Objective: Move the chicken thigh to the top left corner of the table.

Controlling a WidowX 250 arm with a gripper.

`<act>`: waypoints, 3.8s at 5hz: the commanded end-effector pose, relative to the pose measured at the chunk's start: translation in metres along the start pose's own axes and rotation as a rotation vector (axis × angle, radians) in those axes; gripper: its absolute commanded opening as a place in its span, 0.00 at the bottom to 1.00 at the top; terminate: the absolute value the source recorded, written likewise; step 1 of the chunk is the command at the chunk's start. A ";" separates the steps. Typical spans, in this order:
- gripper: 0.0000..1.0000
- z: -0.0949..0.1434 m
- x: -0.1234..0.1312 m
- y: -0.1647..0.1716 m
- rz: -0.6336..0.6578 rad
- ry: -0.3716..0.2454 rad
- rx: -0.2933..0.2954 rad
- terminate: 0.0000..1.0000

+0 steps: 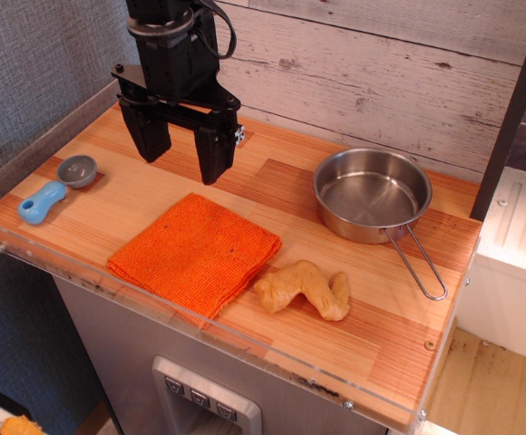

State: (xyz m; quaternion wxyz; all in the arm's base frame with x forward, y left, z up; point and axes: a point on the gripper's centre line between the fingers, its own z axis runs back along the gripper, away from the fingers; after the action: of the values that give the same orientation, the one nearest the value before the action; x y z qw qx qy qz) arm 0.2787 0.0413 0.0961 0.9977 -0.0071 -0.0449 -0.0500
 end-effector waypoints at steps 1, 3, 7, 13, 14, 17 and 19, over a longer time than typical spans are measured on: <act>1.00 0.000 0.000 0.000 0.000 0.000 0.000 0.00; 1.00 -0.015 -0.016 -0.052 -0.235 0.031 -0.029 0.00; 1.00 -0.072 -0.041 -0.087 -0.417 0.104 -0.047 0.00; 0.00 -0.035 -0.011 -0.084 -0.383 0.015 -0.047 0.00; 0.00 0.007 0.010 -0.033 -0.194 -0.035 -0.047 0.00; 0.00 -0.042 0.047 0.073 0.053 0.025 0.146 0.00; 0.00 -0.059 0.058 0.095 0.100 -0.018 0.150 0.00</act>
State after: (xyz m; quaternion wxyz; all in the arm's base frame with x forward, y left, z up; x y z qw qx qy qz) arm 0.3550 0.1238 0.0236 0.9979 0.0558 -0.0340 0.0015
